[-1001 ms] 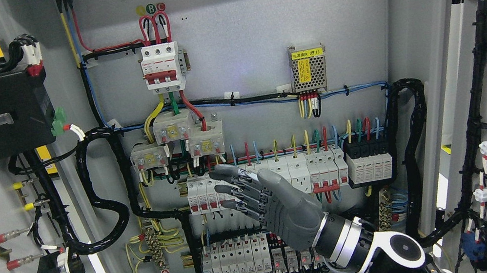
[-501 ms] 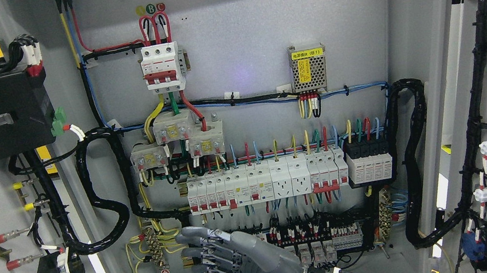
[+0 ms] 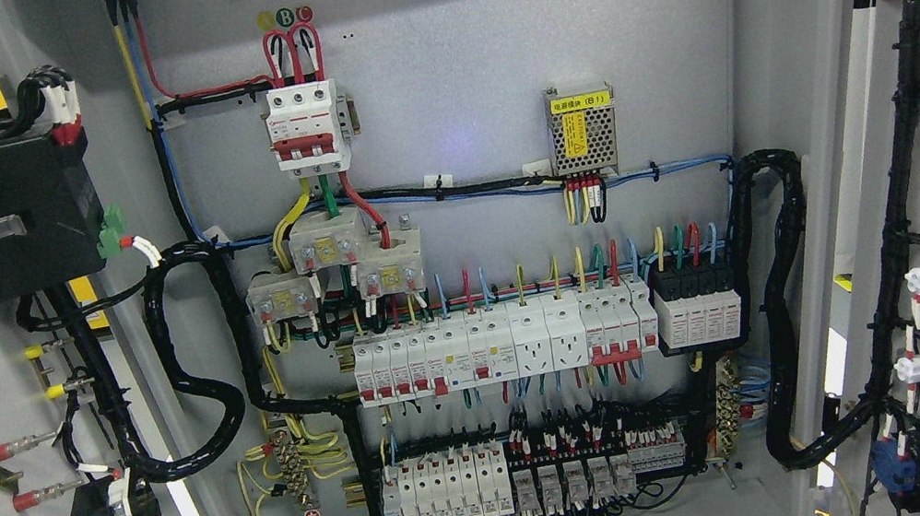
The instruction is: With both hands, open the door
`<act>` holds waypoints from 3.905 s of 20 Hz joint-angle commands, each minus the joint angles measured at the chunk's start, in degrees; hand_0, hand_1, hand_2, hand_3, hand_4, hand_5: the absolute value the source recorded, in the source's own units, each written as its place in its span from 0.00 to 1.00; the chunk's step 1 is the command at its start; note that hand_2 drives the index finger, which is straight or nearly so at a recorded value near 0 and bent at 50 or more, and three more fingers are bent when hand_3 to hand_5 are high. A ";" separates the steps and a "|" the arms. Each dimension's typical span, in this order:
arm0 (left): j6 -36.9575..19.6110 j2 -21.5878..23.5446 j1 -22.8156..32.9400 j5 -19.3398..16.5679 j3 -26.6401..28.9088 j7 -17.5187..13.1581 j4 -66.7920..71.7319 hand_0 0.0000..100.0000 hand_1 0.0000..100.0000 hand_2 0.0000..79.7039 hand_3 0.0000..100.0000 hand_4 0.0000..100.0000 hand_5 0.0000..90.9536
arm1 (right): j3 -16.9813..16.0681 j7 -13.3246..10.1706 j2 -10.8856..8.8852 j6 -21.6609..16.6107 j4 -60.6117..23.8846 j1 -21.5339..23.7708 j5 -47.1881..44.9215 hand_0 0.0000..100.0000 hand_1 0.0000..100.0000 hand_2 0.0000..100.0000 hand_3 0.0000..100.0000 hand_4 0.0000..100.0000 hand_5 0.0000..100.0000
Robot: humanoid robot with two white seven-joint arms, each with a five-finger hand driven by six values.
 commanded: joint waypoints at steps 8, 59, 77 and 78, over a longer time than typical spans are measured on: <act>-0.28 0.02 -1.67 0.00 0.00 0.04 -0.79 0.00 0.00 0.00 0.01 0.00 0.00 | 7.47 -0.02 6.60 0.08 1.98 0.24 2.57 0.21 0.13 0.00 0.00 0.00 0.00; -0.11 1.16 1.32 -1.22 -1.23 0.13 -32.74 0.00 0.00 0.00 0.01 0.00 0.00 | -7.55 -8.89 -5.60 -5.98 -9.52 13.67 7.49 0.21 0.14 0.00 0.00 0.00 0.00; 0.33 14.69 11.95 -7.38 -16.88 0.48 -99.12 0.00 0.00 0.00 0.01 0.00 0.00 | -28.11 -8.45 -16.77 -27.23 -17.18 41.44 7.40 0.21 0.15 0.00 0.00 0.00 0.00; 0.33 15.39 11.95 -7.38 -16.79 0.48 -100.10 0.00 0.00 0.00 0.01 0.00 0.00 | -29.08 -8.45 -17.39 -29.08 -17.18 43.55 7.32 0.21 0.15 0.00 0.00 0.00 0.00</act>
